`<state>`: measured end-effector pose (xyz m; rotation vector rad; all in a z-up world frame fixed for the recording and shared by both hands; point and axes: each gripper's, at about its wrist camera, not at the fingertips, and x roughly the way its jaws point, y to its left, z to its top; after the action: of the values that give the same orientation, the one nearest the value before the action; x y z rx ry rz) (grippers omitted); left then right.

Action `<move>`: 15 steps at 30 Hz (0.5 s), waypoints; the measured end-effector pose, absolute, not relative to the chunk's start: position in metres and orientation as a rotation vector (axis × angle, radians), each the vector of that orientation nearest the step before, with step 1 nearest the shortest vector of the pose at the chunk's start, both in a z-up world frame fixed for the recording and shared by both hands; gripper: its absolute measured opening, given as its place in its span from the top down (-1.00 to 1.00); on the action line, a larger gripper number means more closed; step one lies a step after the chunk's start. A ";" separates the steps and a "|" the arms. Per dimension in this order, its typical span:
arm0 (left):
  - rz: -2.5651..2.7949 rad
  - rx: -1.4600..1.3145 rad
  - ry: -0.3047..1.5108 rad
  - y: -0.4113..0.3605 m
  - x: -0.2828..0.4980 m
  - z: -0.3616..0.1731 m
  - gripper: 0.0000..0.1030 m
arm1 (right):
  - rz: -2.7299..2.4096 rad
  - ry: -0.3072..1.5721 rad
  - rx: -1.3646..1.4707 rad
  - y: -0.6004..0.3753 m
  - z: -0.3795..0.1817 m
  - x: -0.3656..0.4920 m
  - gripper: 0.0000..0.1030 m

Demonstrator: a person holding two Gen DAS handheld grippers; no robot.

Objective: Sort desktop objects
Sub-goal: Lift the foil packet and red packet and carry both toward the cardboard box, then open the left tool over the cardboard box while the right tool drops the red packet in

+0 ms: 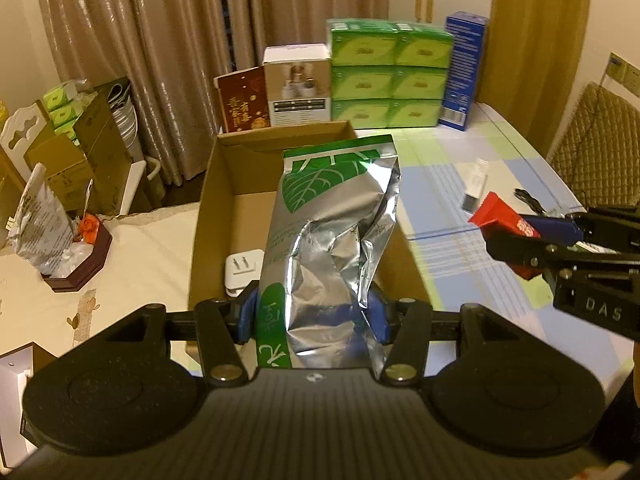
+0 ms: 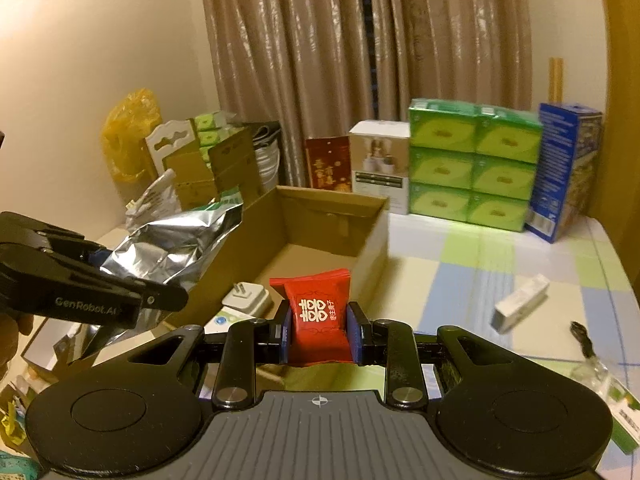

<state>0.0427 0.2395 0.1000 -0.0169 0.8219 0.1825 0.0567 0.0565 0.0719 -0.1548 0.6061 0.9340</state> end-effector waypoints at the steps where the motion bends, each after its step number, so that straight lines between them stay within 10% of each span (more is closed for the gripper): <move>1: 0.185 -0.019 0.824 0.243 0.047 0.099 0.05 | 0.937 0.609 -0.157 0.062 0.070 0.060 0.51; 15: 0.193 -0.059 0.853 0.281 0.084 0.074 0.05 | 0.955 0.666 -0.153 0.114 0.044 0.095 0.51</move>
<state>0.0845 0.2809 0.0737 -0.0593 0.8527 0.1933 0.0950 0.1143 0.0443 -0.1527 0.6664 0.9546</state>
